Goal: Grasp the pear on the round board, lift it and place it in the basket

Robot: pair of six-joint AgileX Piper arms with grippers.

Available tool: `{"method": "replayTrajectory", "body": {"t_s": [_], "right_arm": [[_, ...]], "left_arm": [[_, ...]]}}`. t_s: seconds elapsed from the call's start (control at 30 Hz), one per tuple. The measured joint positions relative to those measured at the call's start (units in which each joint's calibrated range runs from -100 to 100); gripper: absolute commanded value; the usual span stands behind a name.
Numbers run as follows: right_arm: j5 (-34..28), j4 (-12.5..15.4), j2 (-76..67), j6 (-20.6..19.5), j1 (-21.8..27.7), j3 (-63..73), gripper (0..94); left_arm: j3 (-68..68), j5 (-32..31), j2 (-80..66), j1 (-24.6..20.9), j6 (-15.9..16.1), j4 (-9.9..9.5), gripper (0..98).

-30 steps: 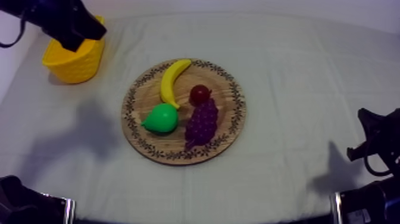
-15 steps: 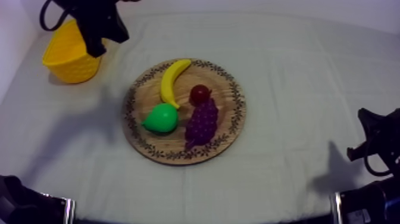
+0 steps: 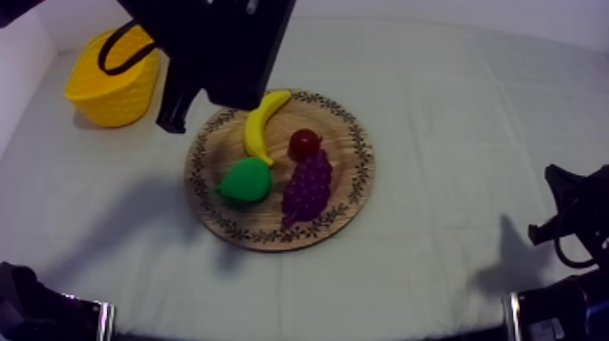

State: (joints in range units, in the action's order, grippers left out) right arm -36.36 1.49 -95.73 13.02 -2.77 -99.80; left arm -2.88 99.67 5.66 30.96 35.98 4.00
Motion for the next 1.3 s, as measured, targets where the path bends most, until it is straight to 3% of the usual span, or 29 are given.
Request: {"method": "replayTrajectory", "body": {"t_s": [0.13, 0.27, 0.47, 0.7, 0.83, 1.0, 1.3], "right_arm": [[0.0, 0.0, 0.0, 0.03, 0.0, 0.0, 0.4], [0.0, 0.0, 0.0, 0.14, 0.0, 0.0, 0.4], [0.0, 0.0, 0.0, -0.08, 0.0, 0.0, 0.4], [0.0, 0.0, 0.0, -0.08, 0.0, 0.0, 0.4], [0.0, 0.0, 0.0, -0.05, 0.0, 0.0, 0.4], [0.0, 0.0, 0.0, 0.02, 0.0, 0.0, 0.4], [0.0, 0.0, 0.0, 0.02, 0.0, 0.0, 0.4]], "left_arm": [[-1.06, 0.04, 0.47, 0.03, 1.83, -0.34, 0.0], [-1.66, 0.07, 0.71, 0.11, 0.93, -0.86, 0.0], [-0.86, -1.4, 1.22, 0.11, -4.94, -1.79, 0.0], [3.05, -8.44, 1.22, -0.07, -11.89, -4.59, 2.6], [4.73, -9.66, 0.92, -0.12, -14.28, -4.77, 14.7], [5.12, -6.94, 0.49, -0.19, -14.41, -4.77, 32.8], [4.5, -2.93, -0.26, -0.66, -14.53, -4.0, 47.5]]}}
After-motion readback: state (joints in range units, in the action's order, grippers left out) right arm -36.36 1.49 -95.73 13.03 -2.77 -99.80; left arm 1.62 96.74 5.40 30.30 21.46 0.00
